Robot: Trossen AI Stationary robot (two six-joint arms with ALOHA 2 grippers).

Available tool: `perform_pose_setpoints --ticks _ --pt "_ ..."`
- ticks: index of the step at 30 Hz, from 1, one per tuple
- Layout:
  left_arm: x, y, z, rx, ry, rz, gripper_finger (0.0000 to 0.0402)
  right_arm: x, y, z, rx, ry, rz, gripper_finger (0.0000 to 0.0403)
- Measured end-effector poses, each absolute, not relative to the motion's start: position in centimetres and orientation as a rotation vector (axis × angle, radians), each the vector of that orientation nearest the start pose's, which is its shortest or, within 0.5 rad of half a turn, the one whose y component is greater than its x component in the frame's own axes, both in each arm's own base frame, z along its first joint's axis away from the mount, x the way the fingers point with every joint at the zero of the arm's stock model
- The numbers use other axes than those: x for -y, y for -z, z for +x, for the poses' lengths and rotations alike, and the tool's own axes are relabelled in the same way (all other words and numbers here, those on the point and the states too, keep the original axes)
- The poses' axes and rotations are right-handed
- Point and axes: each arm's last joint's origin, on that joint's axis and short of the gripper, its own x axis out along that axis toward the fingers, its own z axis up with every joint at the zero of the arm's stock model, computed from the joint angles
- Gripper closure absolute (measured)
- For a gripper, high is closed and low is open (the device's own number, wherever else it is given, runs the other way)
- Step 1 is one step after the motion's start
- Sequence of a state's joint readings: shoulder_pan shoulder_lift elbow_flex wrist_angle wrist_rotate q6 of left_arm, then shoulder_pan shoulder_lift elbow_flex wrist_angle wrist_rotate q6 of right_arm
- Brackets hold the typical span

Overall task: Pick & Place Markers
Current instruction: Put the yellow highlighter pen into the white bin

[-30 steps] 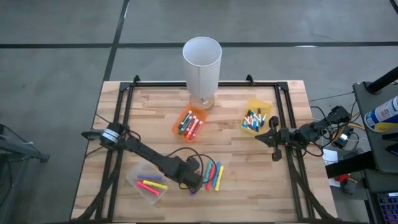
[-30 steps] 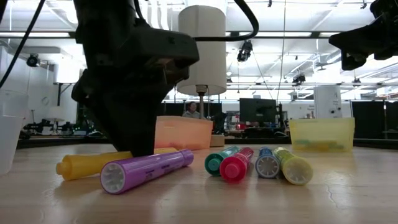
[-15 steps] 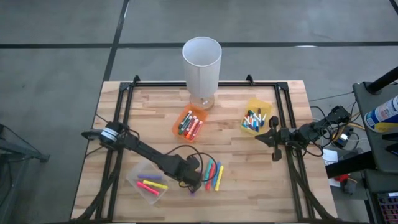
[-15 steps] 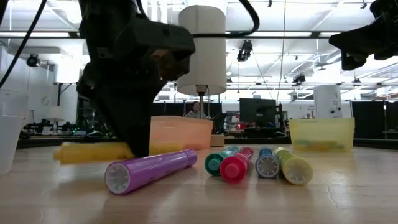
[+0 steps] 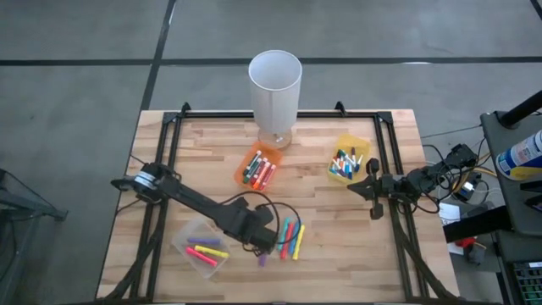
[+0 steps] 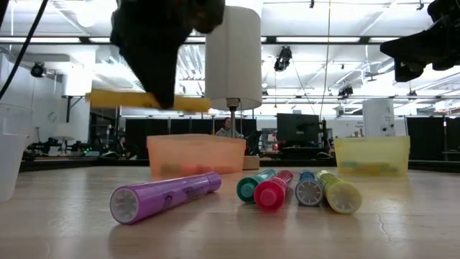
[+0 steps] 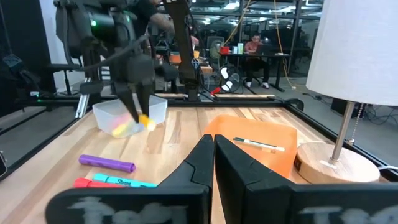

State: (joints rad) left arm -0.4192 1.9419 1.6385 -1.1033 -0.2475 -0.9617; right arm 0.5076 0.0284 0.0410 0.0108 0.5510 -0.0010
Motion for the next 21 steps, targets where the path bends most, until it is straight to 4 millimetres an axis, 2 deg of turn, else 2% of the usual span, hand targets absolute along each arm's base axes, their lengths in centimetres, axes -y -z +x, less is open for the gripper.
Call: perform_pose_setpoints --ticks 5,9,16,21 --pt "15.7 -25.4 34.1 -1.324 -0.446 -0.213 0.0352 -3.2 -17.6 8.8 0.020 0.043 0.011 0.0394" --pt "16.7 -25.8 32.1 -1.431 -0.409 -0.067 0.0351 -3.2 -17.6 8.8 0.020 0.043 0.011 0.0394" --pt "18.6 -27.6 28.5 -1.457 -0.427 -0.034 0.0351 -3.2 -17.6 8.8 0.018 0.043 0.010 0.0394" --pt "20.7 -28.0 26.7 -1.461 -0.329 0.039 0.0351 -3.2 -17.6 8.8 0.013 0.043 0.007 0.0394"
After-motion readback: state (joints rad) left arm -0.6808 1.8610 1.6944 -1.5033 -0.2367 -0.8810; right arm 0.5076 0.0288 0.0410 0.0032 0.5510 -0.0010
